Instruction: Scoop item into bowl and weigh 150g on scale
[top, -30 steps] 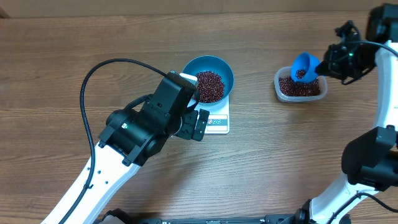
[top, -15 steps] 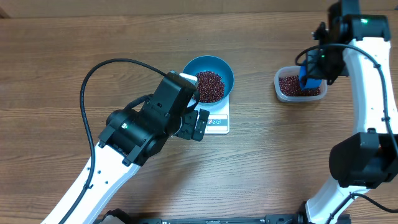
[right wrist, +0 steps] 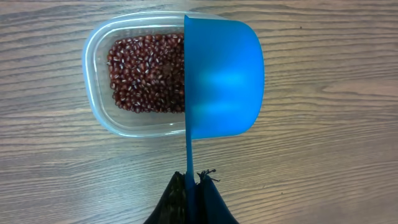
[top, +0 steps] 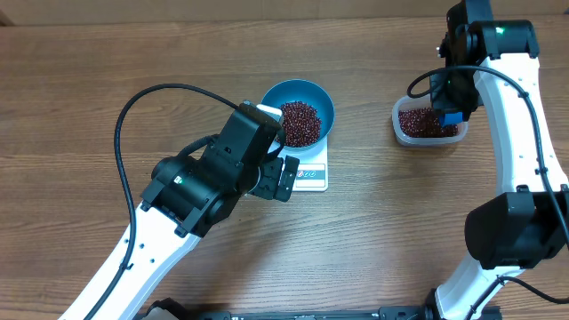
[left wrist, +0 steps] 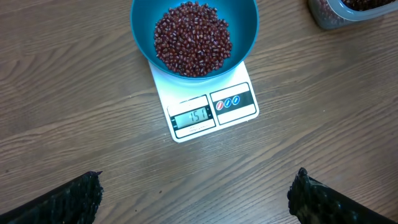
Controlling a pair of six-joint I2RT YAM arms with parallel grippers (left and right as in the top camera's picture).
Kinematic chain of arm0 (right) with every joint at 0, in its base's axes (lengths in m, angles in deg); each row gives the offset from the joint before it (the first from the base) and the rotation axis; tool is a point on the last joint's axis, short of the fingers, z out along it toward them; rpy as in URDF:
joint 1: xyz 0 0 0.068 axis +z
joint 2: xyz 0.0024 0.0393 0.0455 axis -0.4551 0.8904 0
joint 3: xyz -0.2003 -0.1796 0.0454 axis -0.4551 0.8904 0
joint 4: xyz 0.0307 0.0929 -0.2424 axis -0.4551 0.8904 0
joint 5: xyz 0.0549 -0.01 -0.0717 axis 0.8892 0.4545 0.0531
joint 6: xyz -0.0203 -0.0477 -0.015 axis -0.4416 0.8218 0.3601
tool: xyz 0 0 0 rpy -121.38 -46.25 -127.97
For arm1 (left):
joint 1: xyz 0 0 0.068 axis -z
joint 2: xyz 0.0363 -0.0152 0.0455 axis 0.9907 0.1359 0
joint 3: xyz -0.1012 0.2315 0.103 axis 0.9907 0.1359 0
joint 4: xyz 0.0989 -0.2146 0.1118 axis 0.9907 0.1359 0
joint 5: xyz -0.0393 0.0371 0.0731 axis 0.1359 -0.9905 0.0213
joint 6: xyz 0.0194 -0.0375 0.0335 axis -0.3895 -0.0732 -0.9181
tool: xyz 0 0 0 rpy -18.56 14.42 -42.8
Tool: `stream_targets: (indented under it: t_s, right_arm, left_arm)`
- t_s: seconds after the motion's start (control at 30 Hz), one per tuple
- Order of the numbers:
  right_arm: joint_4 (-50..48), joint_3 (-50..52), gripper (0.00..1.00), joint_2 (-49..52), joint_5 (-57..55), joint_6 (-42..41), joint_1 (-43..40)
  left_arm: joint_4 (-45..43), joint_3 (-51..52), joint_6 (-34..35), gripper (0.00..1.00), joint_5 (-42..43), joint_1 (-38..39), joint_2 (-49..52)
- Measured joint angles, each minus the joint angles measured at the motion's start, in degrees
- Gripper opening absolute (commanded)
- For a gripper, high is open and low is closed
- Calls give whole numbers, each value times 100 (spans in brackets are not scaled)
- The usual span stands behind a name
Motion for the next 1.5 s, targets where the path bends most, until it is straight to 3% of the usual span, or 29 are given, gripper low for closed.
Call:
stream_targets:
  t_s: [0.87, 1.23, 1.5]
  right_arm:
    - [-179, 0, 4, 0, -361, -4, 402]
    - [-1259, 0, 4, -450, 1904, 498, 457]
    - [-1180, 0, 4, -791, 2997, 1425, 929]
  left_arm:
    - [0, 0, 0, 100, 0, 0, 0]
    - [0, 0, 0, 100, 0, 0, -2]
    - [0, 0, 0, 100, 0, 0, -2]
